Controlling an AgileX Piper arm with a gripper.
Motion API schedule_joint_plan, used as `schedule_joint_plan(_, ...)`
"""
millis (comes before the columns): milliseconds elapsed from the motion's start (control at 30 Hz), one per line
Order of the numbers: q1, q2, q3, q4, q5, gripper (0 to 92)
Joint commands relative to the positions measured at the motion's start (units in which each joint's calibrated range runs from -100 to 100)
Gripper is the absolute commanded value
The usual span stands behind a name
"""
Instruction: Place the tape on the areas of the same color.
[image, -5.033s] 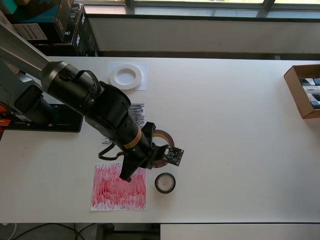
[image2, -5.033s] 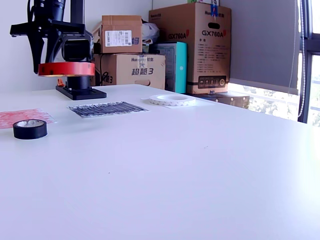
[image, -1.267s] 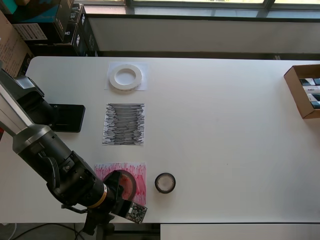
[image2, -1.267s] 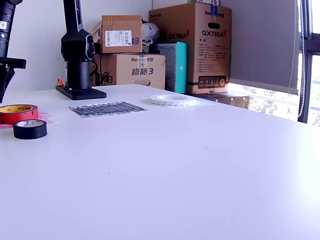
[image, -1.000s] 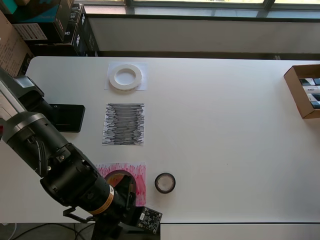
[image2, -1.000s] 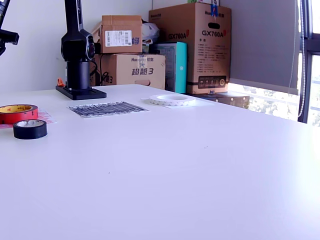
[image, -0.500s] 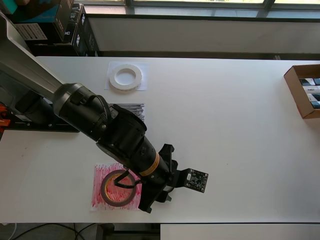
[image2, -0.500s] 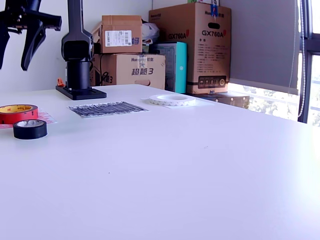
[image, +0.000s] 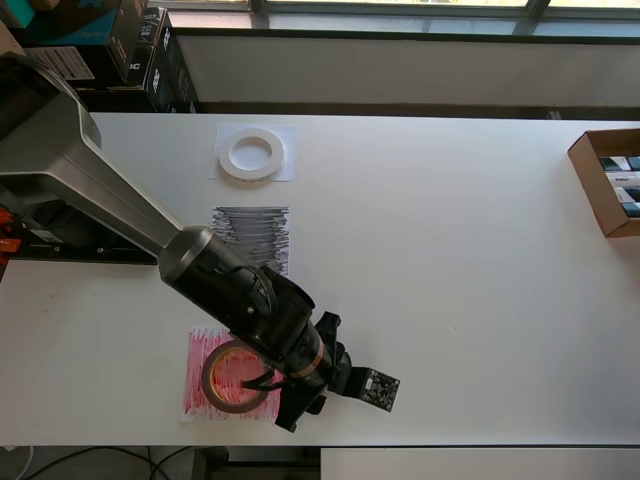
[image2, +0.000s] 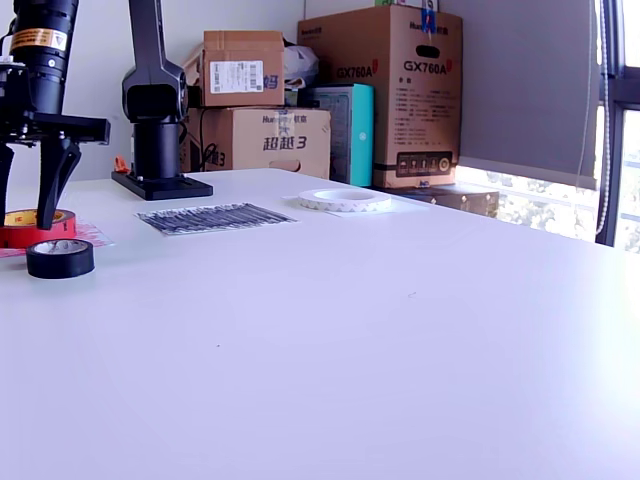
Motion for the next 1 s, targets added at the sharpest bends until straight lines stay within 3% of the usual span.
schedule_joint_plan(0, -0.4, 0.8, -0.4, 0.1, -0.4, 53.3)
schedule_joint_plan(767, -0.5, 2.9, -0.4, -0.2, -0.4, 53.3)
schedule_joint_plan(967, -0.5, 2.9, -0.4, -0.2, -0.4, 47.2)
